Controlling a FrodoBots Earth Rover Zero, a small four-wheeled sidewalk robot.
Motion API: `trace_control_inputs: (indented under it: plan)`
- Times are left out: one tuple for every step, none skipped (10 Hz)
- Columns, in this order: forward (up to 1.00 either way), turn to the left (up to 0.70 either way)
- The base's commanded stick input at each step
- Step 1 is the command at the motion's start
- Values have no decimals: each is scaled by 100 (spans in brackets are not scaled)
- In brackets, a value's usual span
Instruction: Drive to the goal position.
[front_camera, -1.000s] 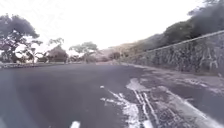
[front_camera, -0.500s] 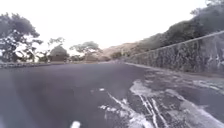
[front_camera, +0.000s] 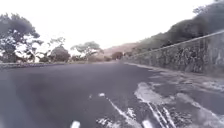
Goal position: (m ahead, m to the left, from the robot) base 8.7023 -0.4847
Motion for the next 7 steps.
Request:
trace_control_inputs:
  plan:
    - [70, -35]
    - [70, -35]
    - [70, -35]
    - [70, -35]
    - [70, -35]
    - [70, -7]
    - [70, 0]
